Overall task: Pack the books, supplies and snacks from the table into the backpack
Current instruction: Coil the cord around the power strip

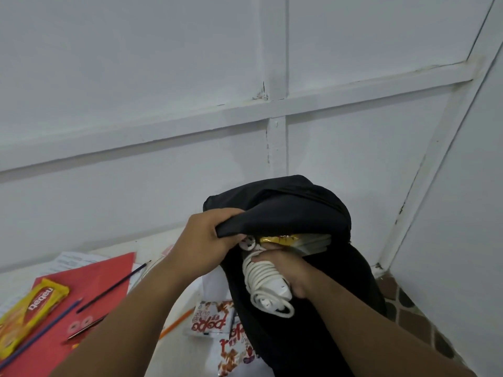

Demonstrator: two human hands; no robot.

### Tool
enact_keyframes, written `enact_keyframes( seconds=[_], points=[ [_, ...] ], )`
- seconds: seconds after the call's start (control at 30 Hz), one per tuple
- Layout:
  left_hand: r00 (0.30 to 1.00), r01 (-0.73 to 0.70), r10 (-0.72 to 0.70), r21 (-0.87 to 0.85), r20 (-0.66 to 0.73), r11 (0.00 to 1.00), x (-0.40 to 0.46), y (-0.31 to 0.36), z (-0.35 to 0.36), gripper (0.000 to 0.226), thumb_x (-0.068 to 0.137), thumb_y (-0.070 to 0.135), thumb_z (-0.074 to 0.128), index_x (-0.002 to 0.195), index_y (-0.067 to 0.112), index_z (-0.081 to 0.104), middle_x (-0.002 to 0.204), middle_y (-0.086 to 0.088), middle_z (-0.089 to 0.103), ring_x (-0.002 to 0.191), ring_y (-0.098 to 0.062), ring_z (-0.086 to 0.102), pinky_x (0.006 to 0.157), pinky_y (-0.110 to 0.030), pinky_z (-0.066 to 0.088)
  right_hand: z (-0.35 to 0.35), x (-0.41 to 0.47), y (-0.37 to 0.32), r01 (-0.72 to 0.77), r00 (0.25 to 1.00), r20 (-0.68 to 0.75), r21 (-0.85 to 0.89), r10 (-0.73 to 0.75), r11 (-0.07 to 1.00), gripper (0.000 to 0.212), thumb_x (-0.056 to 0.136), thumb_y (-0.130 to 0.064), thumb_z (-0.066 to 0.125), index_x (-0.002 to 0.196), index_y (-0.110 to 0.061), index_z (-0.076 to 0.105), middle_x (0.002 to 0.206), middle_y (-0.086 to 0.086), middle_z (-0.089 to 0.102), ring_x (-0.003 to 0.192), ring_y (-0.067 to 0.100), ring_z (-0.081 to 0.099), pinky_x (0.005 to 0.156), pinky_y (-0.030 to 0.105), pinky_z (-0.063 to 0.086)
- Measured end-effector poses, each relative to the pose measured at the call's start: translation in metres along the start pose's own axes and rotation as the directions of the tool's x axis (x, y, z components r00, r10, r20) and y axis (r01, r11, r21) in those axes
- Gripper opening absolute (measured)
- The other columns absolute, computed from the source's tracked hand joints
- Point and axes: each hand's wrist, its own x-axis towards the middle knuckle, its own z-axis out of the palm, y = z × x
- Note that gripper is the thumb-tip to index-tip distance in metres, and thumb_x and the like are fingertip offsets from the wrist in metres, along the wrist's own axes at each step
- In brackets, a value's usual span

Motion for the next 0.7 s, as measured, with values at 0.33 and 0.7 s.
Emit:
enact_keyframes(
  seconds=[0.33,0.7],
  points=[
    [0.996,-0.074,0.071,-0.052,-0.058,0.996,-0.004,-0.004,0.012,0.040,0.079,0.011,0.072,0.114,0.030,0.072,0.099,0.013,0.073,0.097,-0.010,0.067,0.081,-0.023,0.052,0.023,0.009,-0.007,0.016,0.965,-0.190,-0.644,-0.180,0.765,0.034,0.099,-0.017,0.039,0.120,-0.001,0.061,0.127,0.021,0.061,0.107,0.033,0.058,0.073,0.027,0.042],
    [0.998,0.063,-0.059,-0.106,0.035,0.992,-0.020,-0.021,0.026,0.037,0.083,0.002,0.073,0.106,0.031,0.071,0.097,0.014,0.073,0.094,-0.009,0.068,0.080,-0.023,0.051,0.030,0.006,0.011,0.165,0.894,-0.392,-0.166,-0.219,0.972,0.023,0.097,-0.013,0.053,0.114,-0.015,0.068,0.121,0.005,0.069,0.117,0.026,0.062,0.098,0.038,0.051]
  ],
)
